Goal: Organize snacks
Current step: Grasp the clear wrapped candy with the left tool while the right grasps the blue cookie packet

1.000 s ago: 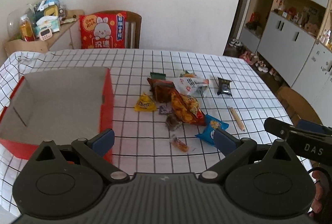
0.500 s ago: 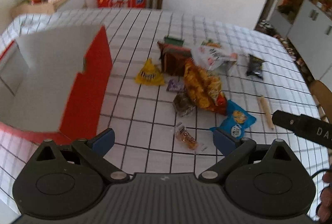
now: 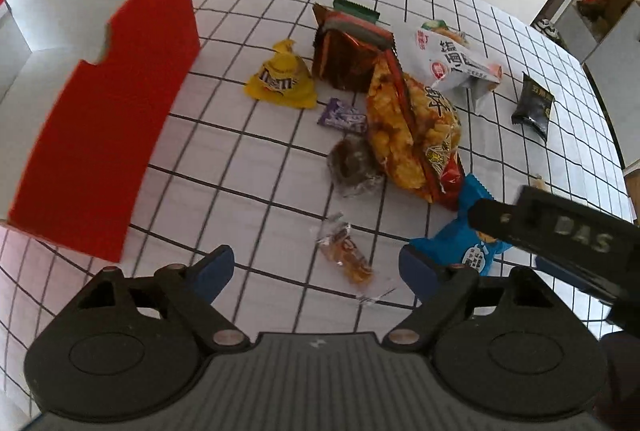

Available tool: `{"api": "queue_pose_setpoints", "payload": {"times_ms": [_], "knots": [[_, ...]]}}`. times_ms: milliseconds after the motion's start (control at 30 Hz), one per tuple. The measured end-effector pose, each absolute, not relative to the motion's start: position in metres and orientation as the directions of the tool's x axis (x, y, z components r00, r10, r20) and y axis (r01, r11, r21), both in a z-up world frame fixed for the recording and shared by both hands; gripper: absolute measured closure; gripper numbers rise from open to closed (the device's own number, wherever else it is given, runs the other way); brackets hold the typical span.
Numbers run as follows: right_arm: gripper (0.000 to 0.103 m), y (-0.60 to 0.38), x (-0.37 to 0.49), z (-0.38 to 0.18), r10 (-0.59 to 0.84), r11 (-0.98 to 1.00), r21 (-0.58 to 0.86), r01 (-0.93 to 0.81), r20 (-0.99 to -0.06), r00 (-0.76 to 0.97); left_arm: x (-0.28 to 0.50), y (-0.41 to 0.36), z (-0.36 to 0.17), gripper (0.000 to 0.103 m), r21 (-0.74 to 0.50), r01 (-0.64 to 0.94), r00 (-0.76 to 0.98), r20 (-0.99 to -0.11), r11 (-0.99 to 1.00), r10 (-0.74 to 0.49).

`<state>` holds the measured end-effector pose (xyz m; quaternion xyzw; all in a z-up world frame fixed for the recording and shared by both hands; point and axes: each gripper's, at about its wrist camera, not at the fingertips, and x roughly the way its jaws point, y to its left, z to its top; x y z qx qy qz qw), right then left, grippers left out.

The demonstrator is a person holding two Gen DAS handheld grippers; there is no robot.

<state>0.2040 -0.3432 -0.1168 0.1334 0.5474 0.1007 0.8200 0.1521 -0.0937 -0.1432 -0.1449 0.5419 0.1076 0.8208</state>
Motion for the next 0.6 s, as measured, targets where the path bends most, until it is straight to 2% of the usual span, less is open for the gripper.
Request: {"api": "queue_pose_setpoints", "payload": {"times_ms": [67,167,233,400,600], "knots": [[0.024,-0.339,0.208,-0.122,0.296,0.949,0.314,-0.011,-0.883,0.364,0.157,-0.095,-0.147,0.024,-0.129,-0.341,0.375,-0.927,0.931,0.009],[0.025,-0.335,0.212,-0.129,0.293,0.95,0.314,0.004,-0.893,0.342,0.161,-0.098,-0.151,0.026,-0.131,-0.349,0.366,-0.931,0.928,0.006],[0.026,-0.334,0.212,-0.132,0.289,0.951,0.308,0.005,-0.898,0.332,0.162,-0.102,-0.154,0.036,-0.124,-0.345,0.362,-0.932,0.93,0.01],[0.039,-0.33,0.211,-0.136,0.293,0.951,0.309,-0.002,-0.901,0.32,0.164,-0.102,-0.161,0.048,-0.139,-0.35,0.343,-0.939,0.926,-0.012],[0.047,-0.333,0.211,-0.137,0.319,0.942,0.334,-0.009,-0.892,0.321,0.167,-0.094,-0.162,0.064,-0.162,-0.37,0.353,-0.935,0.915,-0.022]]}}
